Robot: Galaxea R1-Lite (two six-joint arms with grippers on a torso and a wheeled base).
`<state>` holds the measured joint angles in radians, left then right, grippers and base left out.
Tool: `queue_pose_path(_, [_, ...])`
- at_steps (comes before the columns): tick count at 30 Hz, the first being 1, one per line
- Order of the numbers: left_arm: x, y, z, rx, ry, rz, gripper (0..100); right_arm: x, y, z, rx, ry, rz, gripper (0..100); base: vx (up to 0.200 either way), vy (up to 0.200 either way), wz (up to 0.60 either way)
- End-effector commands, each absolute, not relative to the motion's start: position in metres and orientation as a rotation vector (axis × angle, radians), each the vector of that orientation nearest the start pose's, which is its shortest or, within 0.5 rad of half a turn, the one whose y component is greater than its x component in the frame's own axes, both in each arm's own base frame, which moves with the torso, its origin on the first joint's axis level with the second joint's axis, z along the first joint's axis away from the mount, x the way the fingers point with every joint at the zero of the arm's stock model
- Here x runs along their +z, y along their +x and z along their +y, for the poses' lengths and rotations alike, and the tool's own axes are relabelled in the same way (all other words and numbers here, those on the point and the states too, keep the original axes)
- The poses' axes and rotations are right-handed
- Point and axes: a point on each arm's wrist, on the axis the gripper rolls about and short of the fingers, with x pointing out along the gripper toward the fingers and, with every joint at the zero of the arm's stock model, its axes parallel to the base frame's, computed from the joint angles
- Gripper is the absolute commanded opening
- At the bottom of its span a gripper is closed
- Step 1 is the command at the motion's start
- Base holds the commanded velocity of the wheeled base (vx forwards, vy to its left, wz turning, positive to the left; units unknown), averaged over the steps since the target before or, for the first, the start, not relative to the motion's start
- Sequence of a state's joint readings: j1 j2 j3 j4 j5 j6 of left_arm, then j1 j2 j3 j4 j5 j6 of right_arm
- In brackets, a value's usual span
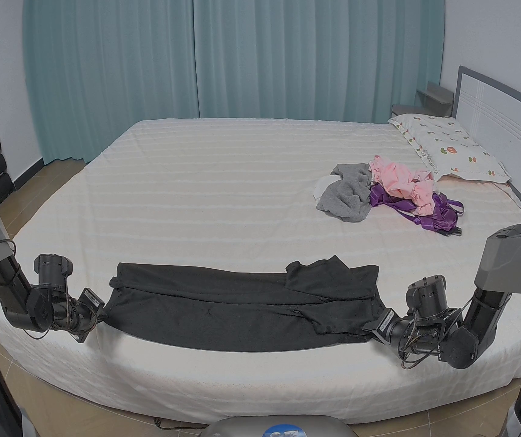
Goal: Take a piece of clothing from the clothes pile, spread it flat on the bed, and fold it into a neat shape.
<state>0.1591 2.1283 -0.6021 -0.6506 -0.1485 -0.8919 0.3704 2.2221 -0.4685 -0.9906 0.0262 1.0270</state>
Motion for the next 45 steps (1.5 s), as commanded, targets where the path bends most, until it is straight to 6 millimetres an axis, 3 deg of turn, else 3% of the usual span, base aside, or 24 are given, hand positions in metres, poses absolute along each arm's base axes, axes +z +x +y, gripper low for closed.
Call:
queue_pose_path(1, [0.007,0.303,0.045,0.399,-0.964,0.806,0,-0.013,0.276,0.108,-0.038,0.834,0.854,0,0.000,0.000,0.00])
queue_pose_path(7, [0.017,0.301,0.048,0.393,-0.966,0.773,0,0.005,0.271,0.101,-0.028,0.852,0.811,0,0.000,0.000,0.00])
queue_pose_path(19, [0.022,0.297,0.051,0.411,-0.922,0.755,0,0.018,0.256,0.095,-0.020,0.849,0.806,0,0.000,0.000,0.00])
queue_pose_path(29, [0.017,0.284,0.048,0.395,-0.852,0.806,0,0.009,0.240,0.092,-0.022,0.776,0.863,0,0.000,0.000,0.00])
queue_pose_path(45, [0.005,0.269,0.044,0.379,-0.761,0.906,0,-0.005,0.232,0.089,-0.031,0.698,0.930,0,0.000,0.000,0.00])
